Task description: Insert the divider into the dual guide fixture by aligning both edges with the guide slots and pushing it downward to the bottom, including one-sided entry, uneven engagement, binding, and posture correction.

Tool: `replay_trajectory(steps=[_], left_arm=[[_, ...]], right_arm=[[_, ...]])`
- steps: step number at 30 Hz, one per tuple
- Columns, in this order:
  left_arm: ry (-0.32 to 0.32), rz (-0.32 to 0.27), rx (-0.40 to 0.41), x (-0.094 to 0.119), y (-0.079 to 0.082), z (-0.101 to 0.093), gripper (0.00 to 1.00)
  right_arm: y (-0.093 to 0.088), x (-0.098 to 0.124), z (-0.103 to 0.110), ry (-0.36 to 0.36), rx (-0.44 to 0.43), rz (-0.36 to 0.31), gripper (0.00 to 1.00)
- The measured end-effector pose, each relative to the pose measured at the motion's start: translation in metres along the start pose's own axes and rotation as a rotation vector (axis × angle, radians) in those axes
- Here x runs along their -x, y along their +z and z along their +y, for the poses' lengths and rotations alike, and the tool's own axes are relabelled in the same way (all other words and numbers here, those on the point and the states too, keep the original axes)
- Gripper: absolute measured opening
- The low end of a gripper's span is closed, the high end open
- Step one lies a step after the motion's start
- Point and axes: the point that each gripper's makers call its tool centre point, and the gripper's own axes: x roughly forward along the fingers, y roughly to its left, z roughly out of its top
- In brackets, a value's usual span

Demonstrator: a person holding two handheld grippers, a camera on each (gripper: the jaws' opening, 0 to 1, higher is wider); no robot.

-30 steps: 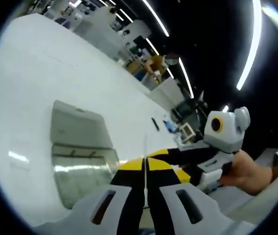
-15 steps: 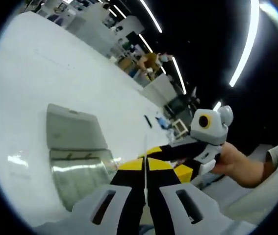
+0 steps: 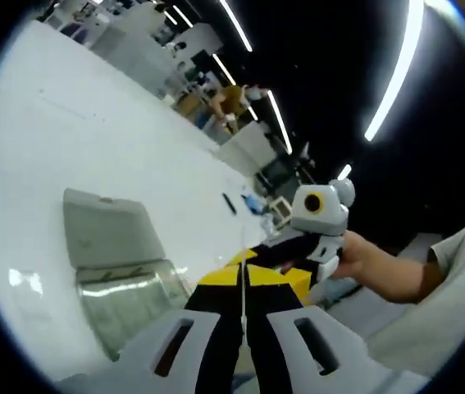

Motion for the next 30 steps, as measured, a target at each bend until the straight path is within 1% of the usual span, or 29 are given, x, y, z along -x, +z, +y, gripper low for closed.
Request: replay_trajectory(steps=[1,3,4,5,8,10,13,17,22,24,26,27,28,30], left_arm=[[-0.004,0.0,-0.002,0.0,0.001,-0.001,0.0],[-0.021,0.001,-0.004,0.001,0.002,-0.002,0.0],[-0.026,0.002,-0.004,0.001,0.002,-0.002,0.0],[-0.03,0.0,-0.004,0.002,0.002,-0.002,0.0],[-0.061,-0.007,0.012,0.003,0.005,-0.005,0.0],[-0.074,-0.01,0.013,0.004,0.005,-0.007,0.0],[-0.086,-0.002,0.01,0.003,0.004,-0.009,0.0],[-0.106,0.003,0.012,0.002,0.004,-0.013,0.0],[-0.135,-0.004,0.011,0.001,0.005,-0.018,0.0],[-0.141,-0.003,0.012,0.001,0.005,-0.019,0.0],[-0.147,-0.001,0.013,0.001,0.004,-0.02,0.0],[-0.152,-0.002,0.012,0.001,0.005,-0.02,0.0],[-0.152,-0.002,0.012,0.001,0.005,-0.02,0.0],[-0.157,-0.002,0.014,0.001,0.005,-0.021,0.0]], right_arm=[[0.0,0.0,0.002,0.015,0.01,0.004,0.31],[0.001,0.001,0.001,0.023,0.006,0.001,0.31],[0.001,0.001,0.002,0.039,0.006,-0.002,0.31],[0.002,0.001,0.004,0.064,-0.003,-0.007,0.31],[0.001,0.001,0.004,0.093,-0.016,-0.012,0.29],[0.0,0.001,0.003,0.102,-0.024,-0.014,0.29],[0.001,0.002,0.005,0.136,-0.041,-0.029,0.28],[0.003,0.002,0.006,0.164,-0.052,-0.039,0.27],[0.004,0.001,0.008,0.2,-0.077,-0.049,0.24],[0.004,0.002,0.011,0.224,-0.081,-0.055,0.23],[0.006,0.002,0.018,0.273,-0.106,-0.072,0.2],[0.006,0.003,0.019,0.282,-0.117,-0.075,0.19],[0.005,0.002,0.018,0.283,-0.116,-0.072,0.19],[0.004,0.003,0.024,0.316,-0.108,-0.066,0.17]])
